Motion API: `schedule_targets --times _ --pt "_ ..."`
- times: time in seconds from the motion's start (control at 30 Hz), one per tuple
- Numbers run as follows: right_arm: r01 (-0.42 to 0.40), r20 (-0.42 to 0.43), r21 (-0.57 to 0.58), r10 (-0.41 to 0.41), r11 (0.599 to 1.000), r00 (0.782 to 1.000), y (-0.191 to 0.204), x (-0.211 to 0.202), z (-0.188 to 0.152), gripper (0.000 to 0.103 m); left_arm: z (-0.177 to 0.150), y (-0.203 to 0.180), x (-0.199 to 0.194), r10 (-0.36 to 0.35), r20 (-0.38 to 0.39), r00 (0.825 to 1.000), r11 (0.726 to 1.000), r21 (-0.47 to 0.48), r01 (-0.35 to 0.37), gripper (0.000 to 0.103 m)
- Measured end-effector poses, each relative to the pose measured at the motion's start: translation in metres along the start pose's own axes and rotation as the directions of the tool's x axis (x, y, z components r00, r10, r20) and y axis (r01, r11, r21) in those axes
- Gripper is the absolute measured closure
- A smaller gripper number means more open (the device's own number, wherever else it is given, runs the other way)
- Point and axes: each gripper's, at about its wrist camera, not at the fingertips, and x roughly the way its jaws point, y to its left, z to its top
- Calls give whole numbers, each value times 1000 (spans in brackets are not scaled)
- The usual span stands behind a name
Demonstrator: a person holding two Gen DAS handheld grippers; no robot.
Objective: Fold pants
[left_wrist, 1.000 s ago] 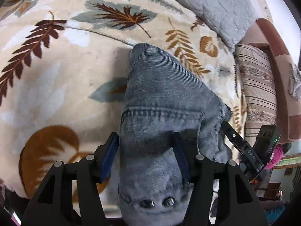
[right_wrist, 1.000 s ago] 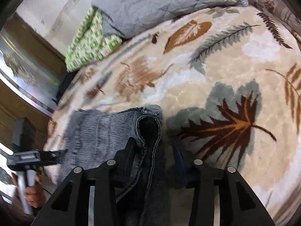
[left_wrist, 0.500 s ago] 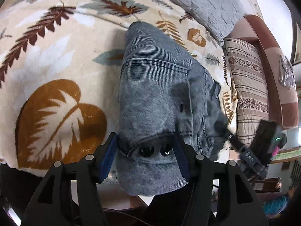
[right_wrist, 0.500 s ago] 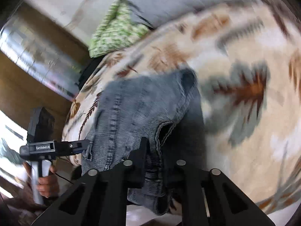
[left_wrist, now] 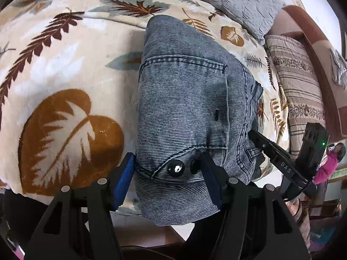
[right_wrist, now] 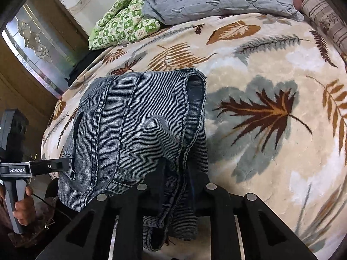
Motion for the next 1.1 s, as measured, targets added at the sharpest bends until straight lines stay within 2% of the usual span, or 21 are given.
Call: schedule_targets --times 0.57,0.67,0.7,0.73,0.83,0.97,1.1 --pt "-10 -27 95 13 995 1000 -4 -2 4 78 -1 2 -3 -13 1 1000 1000 -3 13 41" --pt "-1 -31 99 4 995 1000 -1 -6 8 71 4 4 -11 -36 2 999 999 6 36 41" --pt "-11 -17 104 13 994 1000 0 -11 11 62 8 6 -19 -40 24 999 999 5 40 41" --pt "-22 8 115 21 993 1000 -1 -18 13 55 11 8 -23 -38 44 998 999 2 38 41" --pt "-75 95 185 58 980 994 -13 -33 27 44 28 15 -30 -41 68 997 999 -27 42 42" --pt "-95 105 254 71 962 992 -28 -21 49 44 50 19 -18 -50 43 998 996 -75 53 42" --pt "-90 79 263 72 961 994 -32 4 62 44 69 10 -1 -54 12 998 995 -81 55 42"
